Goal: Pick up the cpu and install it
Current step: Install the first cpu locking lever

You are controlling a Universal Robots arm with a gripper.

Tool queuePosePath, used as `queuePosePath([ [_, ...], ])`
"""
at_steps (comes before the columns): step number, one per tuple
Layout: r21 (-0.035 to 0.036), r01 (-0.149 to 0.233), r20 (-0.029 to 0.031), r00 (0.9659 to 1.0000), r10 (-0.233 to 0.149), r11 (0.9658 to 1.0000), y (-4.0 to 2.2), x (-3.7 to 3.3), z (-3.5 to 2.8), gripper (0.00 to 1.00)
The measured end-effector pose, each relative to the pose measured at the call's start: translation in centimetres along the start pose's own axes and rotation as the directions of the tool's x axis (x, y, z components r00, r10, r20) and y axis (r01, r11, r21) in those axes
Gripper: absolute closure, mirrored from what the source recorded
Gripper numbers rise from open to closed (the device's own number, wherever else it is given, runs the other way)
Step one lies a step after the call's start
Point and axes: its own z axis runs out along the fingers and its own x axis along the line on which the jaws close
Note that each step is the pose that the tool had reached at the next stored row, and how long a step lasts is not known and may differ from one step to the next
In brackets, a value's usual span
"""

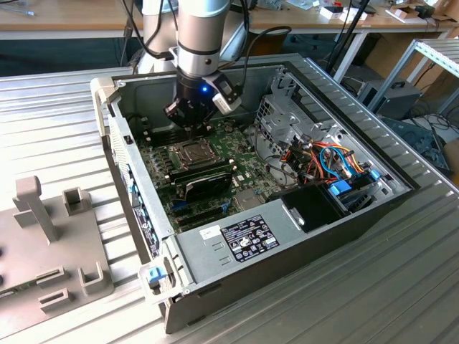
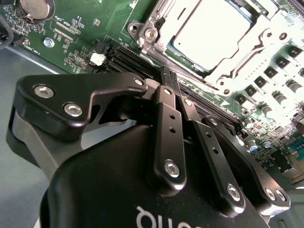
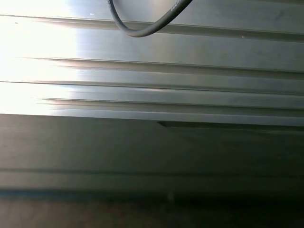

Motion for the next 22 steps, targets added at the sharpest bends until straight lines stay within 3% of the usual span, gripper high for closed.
queuePosePath([
  [22, 0.0000, 0.000, 0.0001, 1.0000, 0.000, 1.0000, 0.14, -0.69, 0.04, 0.89],
])
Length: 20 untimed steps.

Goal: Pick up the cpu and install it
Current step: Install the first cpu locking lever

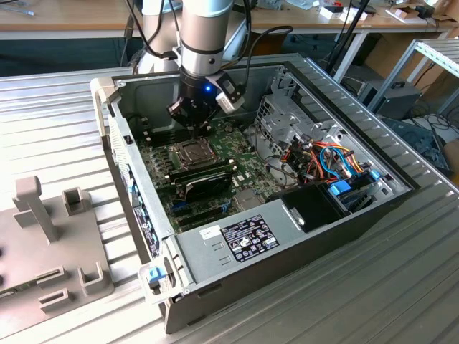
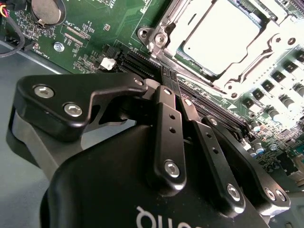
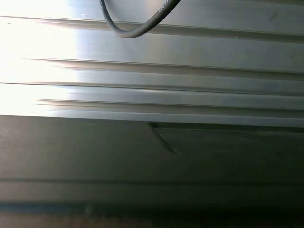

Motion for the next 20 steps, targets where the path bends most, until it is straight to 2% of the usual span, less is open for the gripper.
queuePosePath([
  [20, 0.0007, 0.000, -0.0002, 1.0000, 0.000, 1.0000, -0.05, -0.01, 0.02, 0.89],
])
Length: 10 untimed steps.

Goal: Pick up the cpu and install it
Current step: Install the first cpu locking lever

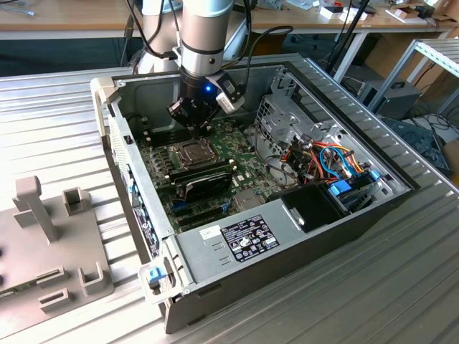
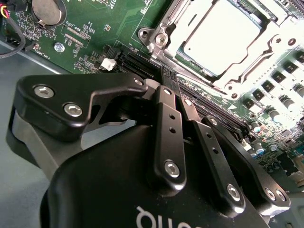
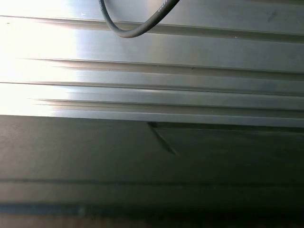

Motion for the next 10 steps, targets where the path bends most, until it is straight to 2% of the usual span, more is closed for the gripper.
queuePosePath([
  [10, -0.0002, 0.000, 0.0001, 1.0000, 0.000, 1.0000, -0.13, 0.00, 0.08, 0.89],
])
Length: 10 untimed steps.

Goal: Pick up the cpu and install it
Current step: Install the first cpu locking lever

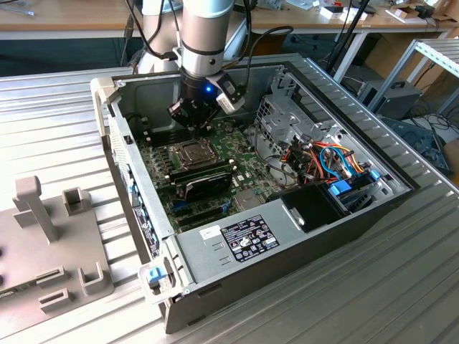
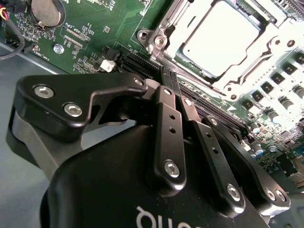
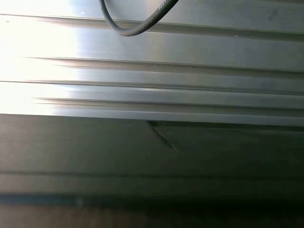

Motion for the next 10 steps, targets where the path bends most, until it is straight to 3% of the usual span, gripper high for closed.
queuePosePath([
  [10, 0.0006, 0.000, -0.0003, 1.0000, 0.000, 1.0000, -0.08, 0.02, 0.22, 0.89],
])
